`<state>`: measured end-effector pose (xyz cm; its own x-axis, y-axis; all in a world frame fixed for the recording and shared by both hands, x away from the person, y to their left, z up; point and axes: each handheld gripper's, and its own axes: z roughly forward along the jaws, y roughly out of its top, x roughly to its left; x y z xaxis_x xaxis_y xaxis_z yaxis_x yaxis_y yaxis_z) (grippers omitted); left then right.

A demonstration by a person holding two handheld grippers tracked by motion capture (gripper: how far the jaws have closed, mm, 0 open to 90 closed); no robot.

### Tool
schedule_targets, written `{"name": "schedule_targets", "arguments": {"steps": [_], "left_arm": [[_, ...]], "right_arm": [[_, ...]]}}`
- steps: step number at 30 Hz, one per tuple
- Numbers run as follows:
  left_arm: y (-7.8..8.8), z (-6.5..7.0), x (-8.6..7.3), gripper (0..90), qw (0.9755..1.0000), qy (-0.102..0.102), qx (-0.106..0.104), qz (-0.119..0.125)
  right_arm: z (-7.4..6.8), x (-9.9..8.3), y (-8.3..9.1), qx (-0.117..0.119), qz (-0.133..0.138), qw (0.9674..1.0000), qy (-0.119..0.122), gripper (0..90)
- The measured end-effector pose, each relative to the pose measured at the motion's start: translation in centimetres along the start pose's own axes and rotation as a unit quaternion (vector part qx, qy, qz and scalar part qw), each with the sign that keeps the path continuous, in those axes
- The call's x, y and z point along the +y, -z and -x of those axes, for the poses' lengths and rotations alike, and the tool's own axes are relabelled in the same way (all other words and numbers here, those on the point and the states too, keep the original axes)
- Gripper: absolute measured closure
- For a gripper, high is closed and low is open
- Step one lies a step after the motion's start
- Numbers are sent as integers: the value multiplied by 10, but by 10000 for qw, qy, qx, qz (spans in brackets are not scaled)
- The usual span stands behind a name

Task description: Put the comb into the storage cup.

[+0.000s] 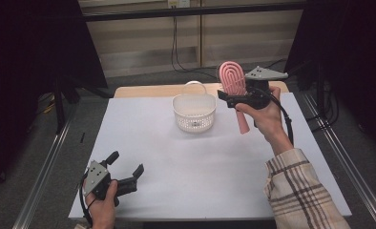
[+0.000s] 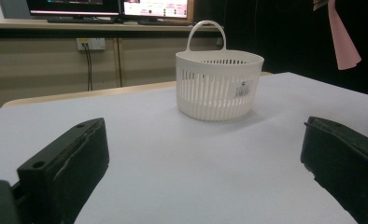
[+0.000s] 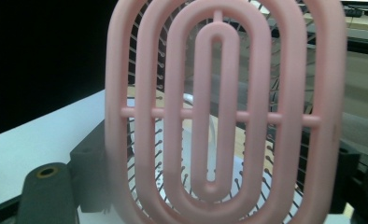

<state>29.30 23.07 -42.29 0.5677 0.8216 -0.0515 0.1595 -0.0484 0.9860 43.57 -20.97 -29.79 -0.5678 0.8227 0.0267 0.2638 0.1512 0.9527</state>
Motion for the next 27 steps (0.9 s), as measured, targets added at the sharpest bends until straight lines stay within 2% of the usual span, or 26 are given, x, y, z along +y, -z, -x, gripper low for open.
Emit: {"name": "schedule_targets", "arguments": {"steps": [27], "left_arm": [[1,0,0,13,10000,28,14,51]], "right_arm": [[-11,13,-13,38,396,9992,37,200]]}}
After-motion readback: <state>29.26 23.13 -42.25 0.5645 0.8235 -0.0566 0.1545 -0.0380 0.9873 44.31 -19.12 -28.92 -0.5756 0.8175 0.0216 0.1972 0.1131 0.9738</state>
